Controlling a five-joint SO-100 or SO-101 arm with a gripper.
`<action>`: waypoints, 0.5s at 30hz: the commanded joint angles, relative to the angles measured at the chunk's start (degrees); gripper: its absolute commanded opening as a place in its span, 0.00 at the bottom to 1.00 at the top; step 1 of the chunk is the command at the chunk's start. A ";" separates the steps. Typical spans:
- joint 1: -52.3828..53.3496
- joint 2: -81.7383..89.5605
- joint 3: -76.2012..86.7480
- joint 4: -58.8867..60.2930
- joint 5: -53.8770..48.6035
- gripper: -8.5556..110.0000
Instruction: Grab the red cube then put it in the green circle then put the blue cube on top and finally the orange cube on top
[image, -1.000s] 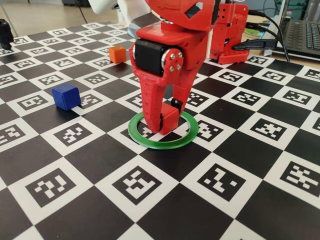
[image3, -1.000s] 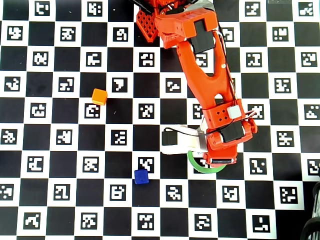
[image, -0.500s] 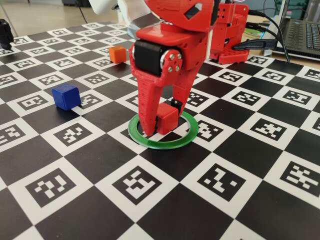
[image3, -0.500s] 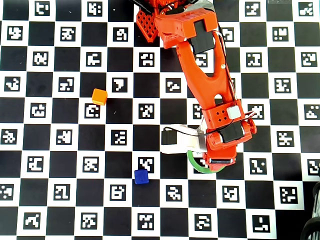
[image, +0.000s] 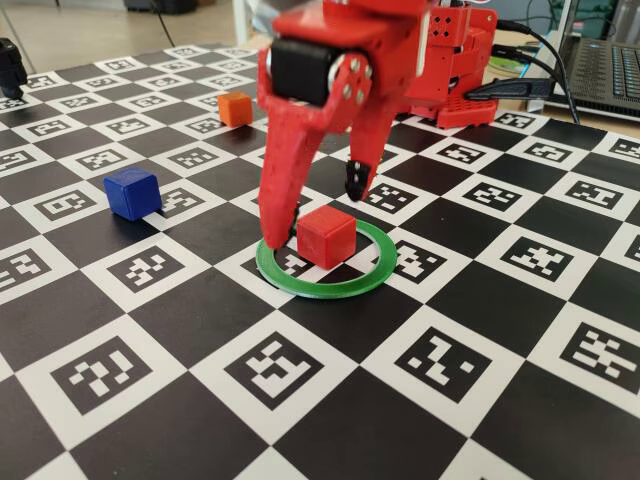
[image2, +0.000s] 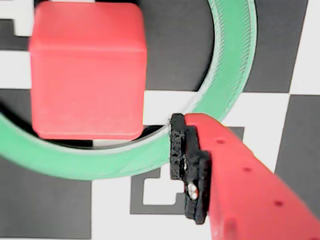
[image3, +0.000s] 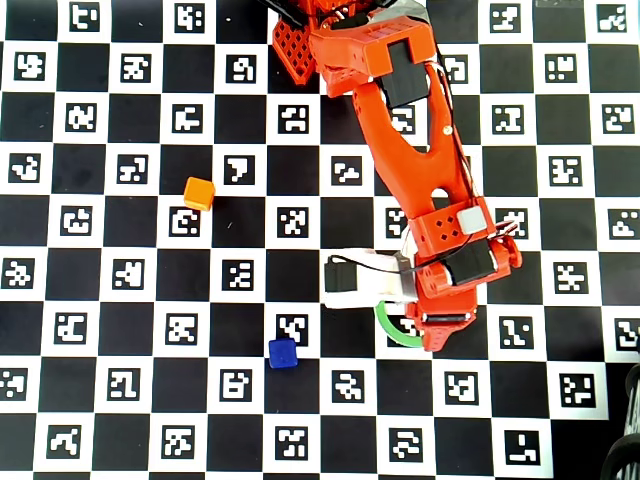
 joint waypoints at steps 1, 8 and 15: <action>3.87 9.76 -6.77 3.16 -5.71 0.42; 15.56 12.13 -7.21 2.46 -18.98 0.42; 23.38 9.32 -9.84 1.05 -26.63 0.42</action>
